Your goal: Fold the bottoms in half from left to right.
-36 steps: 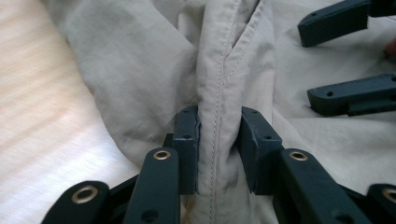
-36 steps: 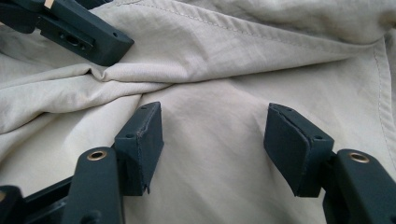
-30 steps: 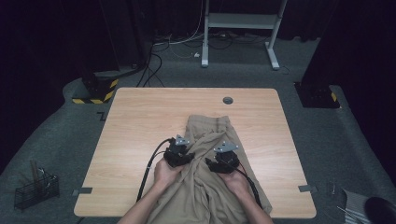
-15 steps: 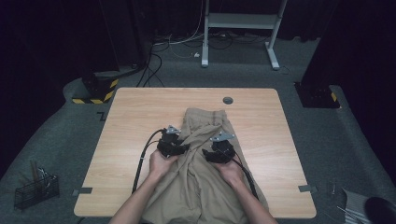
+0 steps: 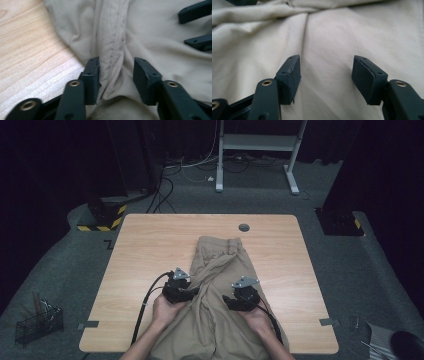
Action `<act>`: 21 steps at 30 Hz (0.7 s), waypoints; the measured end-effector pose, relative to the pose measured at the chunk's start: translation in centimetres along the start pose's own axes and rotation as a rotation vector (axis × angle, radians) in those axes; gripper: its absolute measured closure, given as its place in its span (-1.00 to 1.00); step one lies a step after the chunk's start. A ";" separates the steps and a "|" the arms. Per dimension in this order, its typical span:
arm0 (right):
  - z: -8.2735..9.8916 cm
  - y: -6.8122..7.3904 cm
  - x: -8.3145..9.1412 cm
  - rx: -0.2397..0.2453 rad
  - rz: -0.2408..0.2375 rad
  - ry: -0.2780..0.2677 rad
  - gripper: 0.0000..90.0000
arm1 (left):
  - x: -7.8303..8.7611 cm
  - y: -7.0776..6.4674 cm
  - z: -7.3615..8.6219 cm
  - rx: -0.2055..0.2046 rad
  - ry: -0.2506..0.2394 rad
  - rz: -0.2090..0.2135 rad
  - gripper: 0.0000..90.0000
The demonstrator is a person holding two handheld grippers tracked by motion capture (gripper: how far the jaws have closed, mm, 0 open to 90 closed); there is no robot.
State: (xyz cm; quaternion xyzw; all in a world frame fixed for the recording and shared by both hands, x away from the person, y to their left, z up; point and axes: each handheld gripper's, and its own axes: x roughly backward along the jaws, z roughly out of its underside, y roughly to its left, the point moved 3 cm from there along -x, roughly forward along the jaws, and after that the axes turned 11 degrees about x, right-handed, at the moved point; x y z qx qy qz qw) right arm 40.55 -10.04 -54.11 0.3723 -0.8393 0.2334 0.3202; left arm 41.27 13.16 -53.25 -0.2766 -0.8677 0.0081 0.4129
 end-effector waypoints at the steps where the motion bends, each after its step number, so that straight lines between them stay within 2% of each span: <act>1: -0.1 0.0 -0.1 -0.001 0.006 -0.002 -0.10 | -0.3 0.1 0.0 0.002 -0.002 -0.008 0.38; 7: -1.1 -0.9 -1.5 0.006 0.005 -0.022 -0.11 | -1.2 1.1 -1.1 -0.022 -0.028 -0.060 0.58; 8: -1.4 -1.2 -2.0 0.000 0.010 -0.029 -0.10 | -1.6 1.7 -1.8 -0.010 -0.025 -0.071 0.61; 9: -1.4 -1.2 -2.0 0.000 0.010 -0.029 -0.10 | -1.6 1.7 -1.8 -0.010 -0.025 -0.071 0.62; 10: -1.9 -1.5 -2.6 -0.003 0.011 -0.034 -0.11 | -2.0 2.4 -2.7 0.002 -0.018 -0.082 0.63; 11: -1.9 -1.5 -2.6 -0.003 0.011 -0.034 -0.11 | -2.0 2.4 -2.7 0.002 -0.018 -0.082 0.65; 14: -2.6 -2.0 -3.4 -0.012 0.023 -0.036 -0.11 | -2.2 3.1 -3.7 0.036 0.012 -0.080 0.71; 15: -2.8 -2.1 -3.6 -0.010 0.027 -0.036 -0.11 | -2.1 3.1 -3.8 0.045 0.015 -0.073 0.76; 17: -3.0 -2.1 -3.8 -0.024 0.031 -0.033 -0.11 | -0.7 2.4 -4.2 0.047 -0.017 -0.022 0.85; 18: -3.0 -2.1 -3.8 -0.024 0.031 -0.033 -0.11 | -0.7 2.4 -4.2 0.047 -0.017 -0.022 0.86; 19: -3.0 -2.1 -3.8 -0.020 0.032 -0.035 -0.11 | -0.1 1.9 -4.3 0.046 -0.030 0.003 0.86; 20: -3.0 -2.1 -3.8 -0.025 0.032 -0.033 -0.11 | 0.9 0.8 -4.6 0.027 -0.053 0.050 0.87; 21: -3.0 -2.1 -3.8 -0.025 0.032 -0.033 -0.11 | 0.9 0.8 -4.6 0.027 -0.053 0.050 0.88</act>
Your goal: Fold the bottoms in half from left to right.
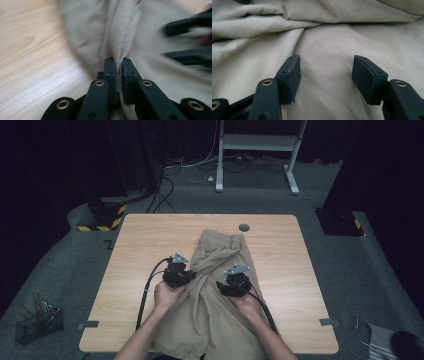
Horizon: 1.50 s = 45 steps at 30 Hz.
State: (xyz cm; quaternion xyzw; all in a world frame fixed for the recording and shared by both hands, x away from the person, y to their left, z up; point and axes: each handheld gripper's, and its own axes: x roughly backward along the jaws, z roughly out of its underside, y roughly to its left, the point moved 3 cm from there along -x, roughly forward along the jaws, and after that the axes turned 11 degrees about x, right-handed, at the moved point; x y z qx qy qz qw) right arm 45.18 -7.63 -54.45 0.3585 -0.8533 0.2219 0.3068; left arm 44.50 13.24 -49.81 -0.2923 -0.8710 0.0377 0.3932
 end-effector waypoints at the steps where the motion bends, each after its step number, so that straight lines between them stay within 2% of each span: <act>1: 0.0 0.0 0.0 0.001 0.000 0.001 -0.11 | 0.4 -1.2 -0.3 -0.012 -0.007 0.049 0.88; 2: 0.0 0.0 0.0 0.001 0.000 0.001 -0.11 | 0.4 -1.2 -0.3 -0.012 -0.007 0.049 0.88; 4: 0.0 0.0 0.1 -0.003 0.001 0.007 -0.10 | 0.2 -2.2 -0.3 -0.018 0.000 0.085 0.87; 7: 0.0 0.0 0.8 -0.030 -0.026 0.018 -0.12 | -1.3 -3.0 0.4 -0.037 0.047 0.083 0.86; 10: 0.5 0.3 2.5 -0.024 -0.028 0.000 -0.12 | -2.9 -2.7 1.4 -0.001 0.075 0.080 0.86; 12: 1.8 0.6 4.0 0.010 -0.017 0.044 -0.13 | -3.6 -2.4 1.8 0.008 0.086 0.063 0.86; 15: 2.9 0.7 4.5 0.038 0.006 0.073 -0.13 | -4.2 -2.1 2.1 -0.010 0.091 0.028 0.87; 16: 3.7 0.6 4.9 0.015 0.000 0.075 -0.13 | -4.2 -2.0 2.0 -0.016 0.089 0.021 0.88; 17: 3.8 0.5 4.9 0.004 -0.007 0.071 -0.13 | -4.3 -2.0 1.8 -0.044 0.089 -0.002 0.88; 18: 3.8 0.5 4.9 0.004 -0.007 0.071 -0.13 | -4.3 -2.0 1.8 -0.044 0.089 -0.002 0.89; 20: 3.7 0.4 4.7 0.008 -0.012 0.066 -0.13 | -4.5 -1.8 1.5 -0.075 0.087 -0.033 0.90; 22: 3.2 0.2 4.1 0.013 -0.018 0.058 -0.13 | -4.6 -1.3 1.2 -0.074 0.080 -0.053 0.90; 24: 2.3 -0.2 2.8 0.011 -0.018 0.038 -0.12 | -4.5 0.2 0.5 -0.054 0.081 -0.082 0.90; 26: 1.6 -0.3 1.9 0.012 -0.013 0.025 -0.12 | -4.4 1.4 0.1 -0.014 0.082 -0.094 0.91; 27: 1.6 -0.3 1.9 0.012 -0.013 0.025 -0.12 | -4.4 1.4 0.1 -0.014 0.082 -0.094 0.91; 29: 0.9 -0.2 1.1 0.006 -0.010 0.017 -0.12 | -4.3 2.6 -0.3 0.051 0.089 -0.070 0.91; 30: 0.3 -0.2 0.5 0.003 -0.003 0.014 -0.12 | -3.9 3.3 -0.6 0.106 0.090 -0.037 0.91; 32: 0.2 -0.1 0.3 0.005 -0.004 0.014 -0.12 | -3.6 3.2 -0.6 0.114 0.083 -0.026 0.91; 35: -0.1 -0.1 0.1 0.005 -0.008 0.020 -0.12 | -2.4 1.7 -1.2 0.101 0.053 0.028 0.91; 38: -0.1 -0.2 0.2 0.007 -0.018 0.033 -0.13 | -1.3 -0.6 -2.4 0.051 0.021 0.080 0.90; 40: -0.1 -0.2 0.7 -0.007 -0.031 0.048 -0.15 | -0.9 -2.0 -3.2 0.016 0.012 0.100 0.90; 41: 0.0 -0.2 1.9 -0.012 -0.026 0.023 -0.09 | -0.9 -2.4 -3.4 -0.002 0.014 0.097 0.89; 42: 0.0 -0.2 1.9 -0.012 -0.026 0.023 -0.09 | -1.1 -2.8 -3.6 -0.016 0.017 0.093 0.89; 43: 0.2 -0.1 2.7 -0.002 -0.018 0.007 -0.08 | -1.3 -3.1 -3.6 -0.028 0.022 0.086 0.89; 45: 1.0 0.1 4.2 0.001 -0.008 0.000 -0.08 | -1.7 -3.4 -3.4 -0.032 0.037 0.090 0.89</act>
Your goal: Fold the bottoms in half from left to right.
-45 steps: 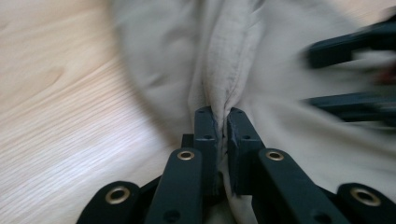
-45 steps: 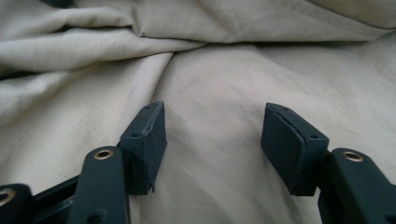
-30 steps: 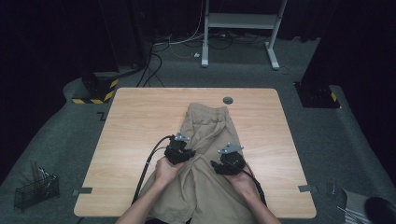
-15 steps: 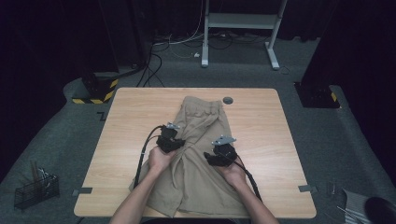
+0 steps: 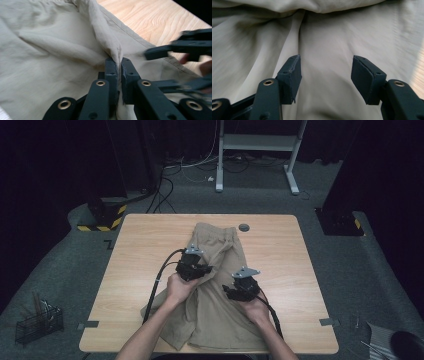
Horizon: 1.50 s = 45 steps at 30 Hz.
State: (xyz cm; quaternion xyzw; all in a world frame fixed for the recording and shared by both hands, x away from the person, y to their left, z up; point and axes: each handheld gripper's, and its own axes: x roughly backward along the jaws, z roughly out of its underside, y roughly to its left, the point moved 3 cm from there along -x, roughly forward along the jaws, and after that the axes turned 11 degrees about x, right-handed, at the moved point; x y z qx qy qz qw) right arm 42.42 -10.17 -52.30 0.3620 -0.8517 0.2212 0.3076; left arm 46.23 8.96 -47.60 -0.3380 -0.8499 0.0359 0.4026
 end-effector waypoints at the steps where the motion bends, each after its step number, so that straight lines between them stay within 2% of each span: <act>1: 0.5 0.0 0.5 0.007 -0.003 0.008 -0.08 | -0.2 0.0 0.1 0.001 0.005 0.001 0.89; 4: 2.3 0.0 0.7 0.009 -0.013 0.061 -0.08 | -0.8 -0.1 0.3 0.020 0.010 0.013 0.89; 6: 2.9 -0.1 0.5 0.017 -0.018 0.047 -0.09 | -1.0 -0.4 0.2 0.020 0.007 0.029 0.89; 10: 2.7 0.0 0.2 0.015 -0.015 0.046 -0.09 | -1.6 -1.7 -0.2 0.017 -0.009 0.077 0.89; 13: 2.7 0.0 0.1 0.013 -0.011 0.037 -0.09 | -3.2 -2.3 -0.1 0.023 0.028 0.095 0.87; 16: 2.8 0.0 0.1 0.012 -0.008 0.025 -0.09 | -5.3 -2.1 0.5 0.018 0.106 0.070 0.82; 18: 2.8 0.0 0.1 0.014 -0.009 0.022 -0.09 | -5.6 -2.1 0.6 0.009 0.118 0.061 0.68; 22: 2.8 0.0 0.1 0.011 -0.008 0.019 -0.09 | -4.1 -2.3 0.5 -0.014 0.075 0.034 0.29; 23: 2.8 0.0 0.1 0.011 -0.008 0.020 -0.09 | -2.7 -2.1 0.4 -0.020 0.044 0.016 0.15; 24: 2.8 0.0 0.2 0.008 -0.005 0.022 -0.09 | -2.7 -2.1 0.4 -0.020 0.044 0.016 0.13; 29: 3.0 0.0 0.5 -0.014 0.006 0.020 -0.08 | 0.8 -0.6 1.3 -0.016 0.003 -0.008 0.04; 31: 3.0 0.0 1.0 -0.026 -0.001 0.010 -0.08 | 2.1 0.3 2.3 0.000 -0.002 -0.006 -0.03; 35: 3.4 0.1 1.9 -0.035 -0.021 0.005 -0.08 | 3.6 1.2 4.5 0.017 -0.001 0.009 -0.16; 37: 3.7 0.2 2.2 -0.029 -0.025 0.006 -0.08 | 3.8 1.4 6.0 0.022 0.006 0.013 -0.18; 39: 3.8 0.3 2.2 -0.031 -0.024 0.011 -0.08 | 3.6 1.6 7.0 0.033 0.021 -0.002 -0.18; 40: 4.1 0.3 1.8 -0.045 -0.028 0.021 -0.09 | 3.0 1.8 7.9 0.051 0.030 -0.018 -0.15; 42: 4.2 0.3 1.7 -0.039 -0.020 0.015 -0.08 | 2.5 1.9 8.2 0.064 0.034 -0.025 -0.12; 43: 4.1 0.4 1.6 -0.034 -0.006 0.014 -0.08 | 2.2 2.0 8.4 0.066 0.038 -0.038 -0.07; 45: 3.9 0.5 1.3 -0.010 0.012 0.019 -0.07 | 1.4 2.1 8.5 0.047 0.042 -0.094 0.05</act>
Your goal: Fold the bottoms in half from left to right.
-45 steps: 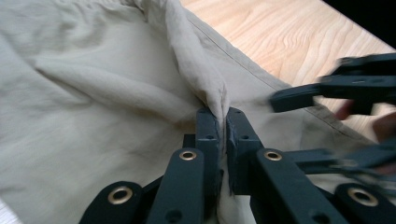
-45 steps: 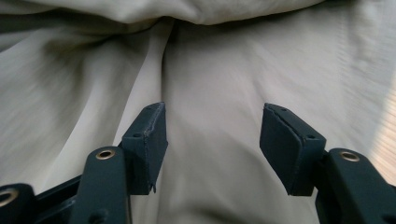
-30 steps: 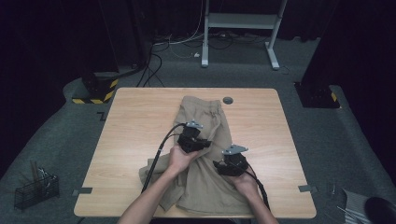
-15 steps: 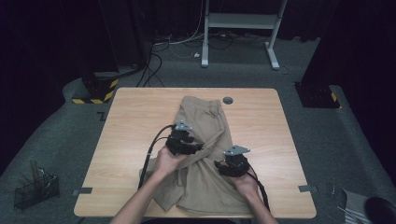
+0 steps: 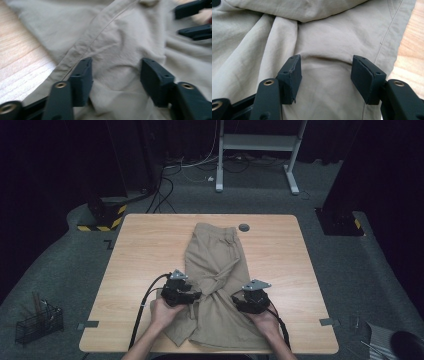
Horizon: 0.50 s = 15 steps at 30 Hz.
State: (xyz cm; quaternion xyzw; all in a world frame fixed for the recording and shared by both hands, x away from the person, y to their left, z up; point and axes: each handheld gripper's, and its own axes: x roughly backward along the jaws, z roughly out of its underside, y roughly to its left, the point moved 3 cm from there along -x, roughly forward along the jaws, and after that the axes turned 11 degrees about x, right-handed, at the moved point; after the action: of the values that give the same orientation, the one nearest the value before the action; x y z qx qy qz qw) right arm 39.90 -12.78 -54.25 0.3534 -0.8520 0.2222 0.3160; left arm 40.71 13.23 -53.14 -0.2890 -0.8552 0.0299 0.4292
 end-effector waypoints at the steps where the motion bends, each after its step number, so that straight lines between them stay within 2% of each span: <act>1: -0.1 0.0 -0.2 -0.003 -0.001 -0.005 -0.07 | -0.2 0.0 0.0 -0.004 -0.004 -0.011 0.10; 2: -0.2 0.0 -0.3 -0.002 -0.001 -0.008 -0.07 | -0.4 0.1 -0.2 -0.017 -0.016 -0.035 0.16; 3: -0.4 -0.1 -0.6 -0.003 -0.001 -0.013 -0.07 | -0.6 0.2 -0.4 -0.021 -0.022 -0.054 0.30; 4: -0.4 -0.1 -0.6 -0.003 -0.001 -0.013 -0.07 | -0.8 0.4 -0.6 -0.024 -0.030 -0.073 0.30; 6: -1.0 -0.4 -1.3 -0.003 0.001 -0.014 -0.07 | -1.1 1.1 -1.4 -0.056 -0.033 -0.121 0.45; 7: -1.3 -0.6 -1.6 -0.008 0.003 -0.013 -0.07 | -1.2 1.4 -1.6 -0.056 -0.031 -0.132 0.49; 8: -2.0 -0.8 -2.4 -0.011 0.009 -0.012 -0.07 | -1.3 2.1 -2.1 -0.031 -0.031 -0.138 0.63; 9: -2.0 -0.8 -2.4 -0.011 0.009 -0.012 -0.07 | -1.3 2.5 -2.4 -0.009 -0.030 -0.136 0.63; 11: -2.6 -0.9 -3.0 -0.011 0.012 -0.012 -0.07 | -1.0 3.7 -2.9 0.050 -0.023 -0.124 0.76; 12: -2.8 -1.0 -3.3 -0.013 0.013 -0.013 -0.07 | -0.7 4.0 -3.1 0.061 -0.034 -0.124 0.83; 14: -3.3 -1.0 -3.7 -0.018 0.018 -0.011 -0.07 | 0.5 3.7 -3.2 0.053 -0.059 -0.109 0.90; 15: -3.3 -1.0 -3.8 -0.015 0.019 -0.013 -0.07 | 1.8 2.5 -3.3 0.024 -0.099 -0.084 0.91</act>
State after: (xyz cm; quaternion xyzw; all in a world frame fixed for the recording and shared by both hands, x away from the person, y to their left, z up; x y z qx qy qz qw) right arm 44.00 -9.69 -54.40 0.3442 -0.8590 0.2165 0.3112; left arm 43.54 15.59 -50.54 -0.2459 -0.8863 0.0364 0.3907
